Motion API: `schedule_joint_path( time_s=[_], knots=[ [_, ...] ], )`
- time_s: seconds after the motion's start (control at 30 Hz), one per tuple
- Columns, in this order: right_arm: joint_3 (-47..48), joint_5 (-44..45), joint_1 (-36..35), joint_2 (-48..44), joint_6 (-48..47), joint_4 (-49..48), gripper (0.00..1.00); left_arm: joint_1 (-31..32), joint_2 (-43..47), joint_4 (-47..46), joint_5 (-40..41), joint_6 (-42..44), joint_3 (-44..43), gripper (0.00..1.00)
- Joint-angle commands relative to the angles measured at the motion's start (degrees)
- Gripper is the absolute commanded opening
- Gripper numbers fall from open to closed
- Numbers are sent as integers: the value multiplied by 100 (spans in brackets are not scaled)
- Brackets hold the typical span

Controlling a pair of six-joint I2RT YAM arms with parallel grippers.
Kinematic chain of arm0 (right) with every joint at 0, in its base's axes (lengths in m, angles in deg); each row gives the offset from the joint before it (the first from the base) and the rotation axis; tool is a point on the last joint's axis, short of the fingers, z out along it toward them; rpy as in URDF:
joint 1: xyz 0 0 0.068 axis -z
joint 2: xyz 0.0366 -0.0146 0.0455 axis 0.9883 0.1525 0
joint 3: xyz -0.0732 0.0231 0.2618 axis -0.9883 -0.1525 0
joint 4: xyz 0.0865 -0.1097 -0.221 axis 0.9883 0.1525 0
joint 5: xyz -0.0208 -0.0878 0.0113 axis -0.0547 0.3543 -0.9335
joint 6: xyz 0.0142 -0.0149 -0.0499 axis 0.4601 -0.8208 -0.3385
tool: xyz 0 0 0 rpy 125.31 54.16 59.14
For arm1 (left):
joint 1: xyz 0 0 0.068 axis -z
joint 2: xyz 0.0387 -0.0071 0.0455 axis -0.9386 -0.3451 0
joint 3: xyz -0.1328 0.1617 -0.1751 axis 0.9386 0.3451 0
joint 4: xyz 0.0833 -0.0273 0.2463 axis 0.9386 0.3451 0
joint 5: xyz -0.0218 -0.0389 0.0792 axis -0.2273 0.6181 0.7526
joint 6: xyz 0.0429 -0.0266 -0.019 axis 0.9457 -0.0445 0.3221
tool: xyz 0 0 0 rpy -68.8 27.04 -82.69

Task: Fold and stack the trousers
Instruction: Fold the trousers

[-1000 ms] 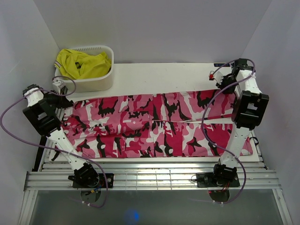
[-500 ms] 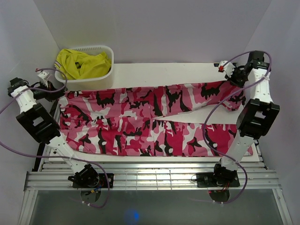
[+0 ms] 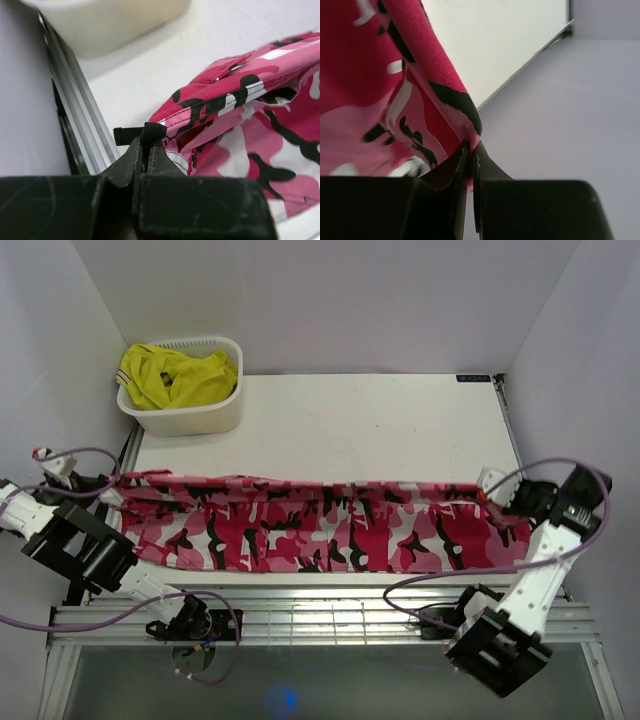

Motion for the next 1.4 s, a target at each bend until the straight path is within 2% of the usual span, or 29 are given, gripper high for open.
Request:
schedule_joint_path(
  time_s=[0.0,0.03,0.07,0.13,0.23,0.33,0.37,0.4,0.43,0.47,0.5,0.57,0.6,0.67,0.73,0.8,0.9,0.97,1.03,1.1,1.13,1.2,1.23,1.3,1.37],
  knots=[
    [-1401,137,1198,-930,-2110,-276,8,-957,100,614,509,2338,830,0],
    [-1691,84,1445,-1064,-2679,-258,8,-1124,65,614,773,2561,1233,0],
    [-2155,92,1786,-1153,-2893,-266,8,-1160,-48,605,1020,2728,1402,0],
    [-2457,162,1956,-1198,-3237,-267,8,-1266,-198,605,1635,3107,1727,0],
    [-2730,398,2018,-1075,-3291,-267,8,-1266,-514,596,2145,3083,1695,0],
    [-2810,776,2053,-873,-3423,-267,9,-1275,-682,614,2313,2836,1370,2],
    [-2784,838,2071,-872,-3414,-267,16,-1275,-665,605,2323,2801,1308,11],
    [-2723,865,2080,-750,-3371,-258,30,-1266,-612,614,2314,2739,1238,21],
    [-2505,813,2089,-697,-3301,-232,72,-1275,-464,605,2305,2652,1185,27],
    [-2181,691,2106,-566,-3161,-136,90,-1266,-210,614,2305,2668,1158,38],
    [-2177,629,2115,-495,-3107,-74,90,-1266,-207,605,2297,2703,1158,44],
    [-1582,471,2115,-354,-3028,49,90,-1275,212,605,2244,2817,1166,54],
    [-1371,313,2115,-206,-2897,180,90,-1275,345,614,2174,2827,1123,65],
    [-696,189,2124,-38,-2817,348,90,-1275,504,614,1755,2365,895,71],
    [-290,40,2124,234,-2650,568,90,-1214,479,605,1428,1819,307,74],
    [264,-74,2115,550,-2492,691,90,-1074,268,605,1208,748,-393,76],
    [591,-93,2106,841,-2526,911,90,-547,109,614,1417,-115,-819,76],
    [530,-5,2089,868,-2404,491,90,-152,161,605,1654,-301,-855,75],
    [477,39,2071,903,-2202,227,90,278,398,605,1847,-416,-646,74],
    [756,4,1984,1061,-1764,418,90,569,739,553,1953,-434,-329,73],
    [897,13,1896,1131,-1562,619,90,919,872,465,2154,-669,-119,73],
    [1126,109,1423,1385,-711,1287,94,1289,1084,-35,2444,-1065,698,69],
    [1223,257,977,1474,-359,1481,100,1613,1250,-358,2742,-1397,996,67],
    [1154,512,491,1737,561,1954,88,1914,1365,-703,3042,-1759,1814,63],
    [742,724,-183,1869,1215,1931,83,2283,1410,-1202,3445,-2337,2245,63]
  ],
)
